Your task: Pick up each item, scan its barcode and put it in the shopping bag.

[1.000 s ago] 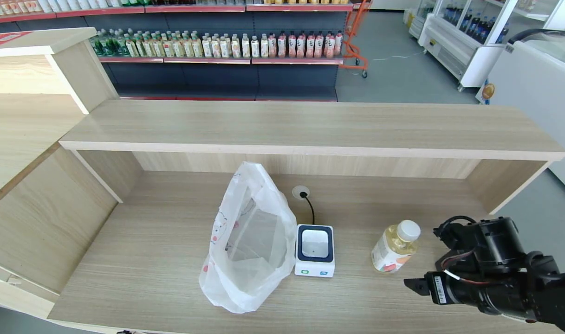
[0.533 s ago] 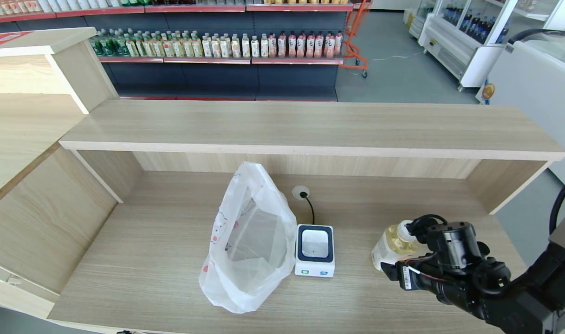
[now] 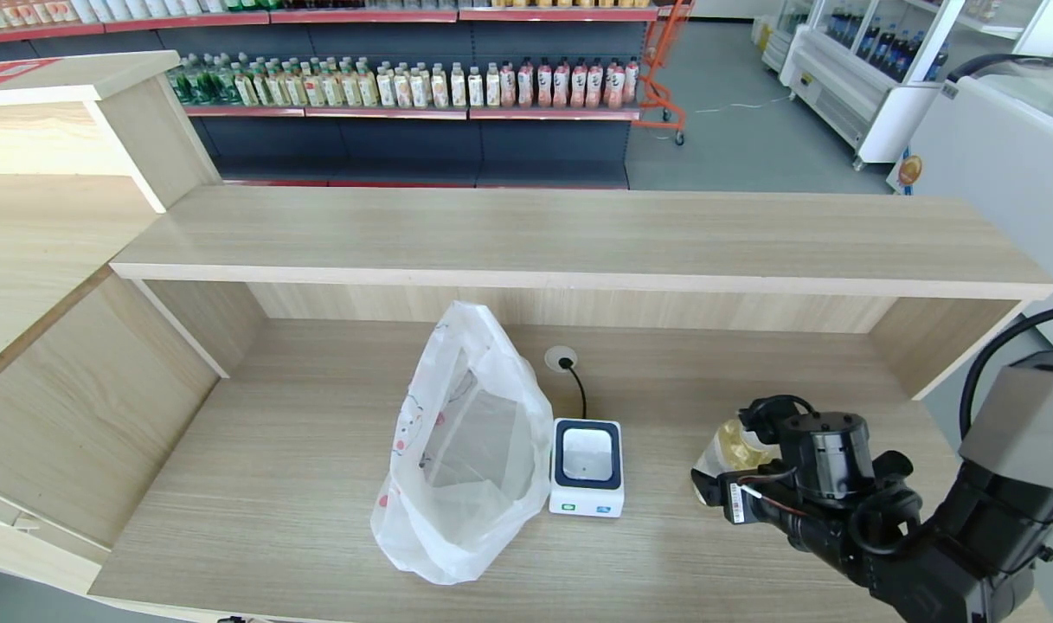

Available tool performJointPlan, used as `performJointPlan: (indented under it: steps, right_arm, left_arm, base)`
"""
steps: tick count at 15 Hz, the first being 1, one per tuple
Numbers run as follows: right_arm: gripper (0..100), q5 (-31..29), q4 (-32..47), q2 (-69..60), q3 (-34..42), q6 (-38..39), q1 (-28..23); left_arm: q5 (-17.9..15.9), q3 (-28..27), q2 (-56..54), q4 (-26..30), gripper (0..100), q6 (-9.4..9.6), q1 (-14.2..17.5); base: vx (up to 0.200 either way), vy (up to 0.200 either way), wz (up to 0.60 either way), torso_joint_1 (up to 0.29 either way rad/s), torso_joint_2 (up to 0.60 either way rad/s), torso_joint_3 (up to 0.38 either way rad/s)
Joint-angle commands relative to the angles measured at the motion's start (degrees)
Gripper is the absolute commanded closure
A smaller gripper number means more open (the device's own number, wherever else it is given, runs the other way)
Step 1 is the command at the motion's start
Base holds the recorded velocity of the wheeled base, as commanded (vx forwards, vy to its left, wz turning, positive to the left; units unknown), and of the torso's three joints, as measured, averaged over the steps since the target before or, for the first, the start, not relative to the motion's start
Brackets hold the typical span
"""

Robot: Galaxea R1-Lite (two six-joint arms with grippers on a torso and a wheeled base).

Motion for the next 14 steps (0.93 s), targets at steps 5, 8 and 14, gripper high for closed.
performJointPlan:
  steps: [5, 8, 14]
  right_arm:
    - [0, 0.12, -3.75, 3.87, -2.01, -1.50, 0.51]
    - [0, 0.12, -6.48, 5.98, -3.15, -3.26, 0.60]
    - [0, 0.39, -8.59, 7.21, -5.61, -3.34, 3.15]
  left_arm:
    - [-0.02, 0.01, -0.02, -0.01, 0, -0.01, 0.00]
    - [-0.02, 0.01, -0.02, -0.01, 0, -0.01, 0.00]
    - [-0.02, 0.01, -0.02, -0.01, 0, -0.01, 0.00]
  base:
    - [0.000, 0.000, 0.00, 0.000, 0.00, 0.000]
    - [0.000, 0.000, 0.00, 0.000, 0.00, 0.000]
    - [0.000, 0.000, 0.00, 0.000, 0.00, 0.000]
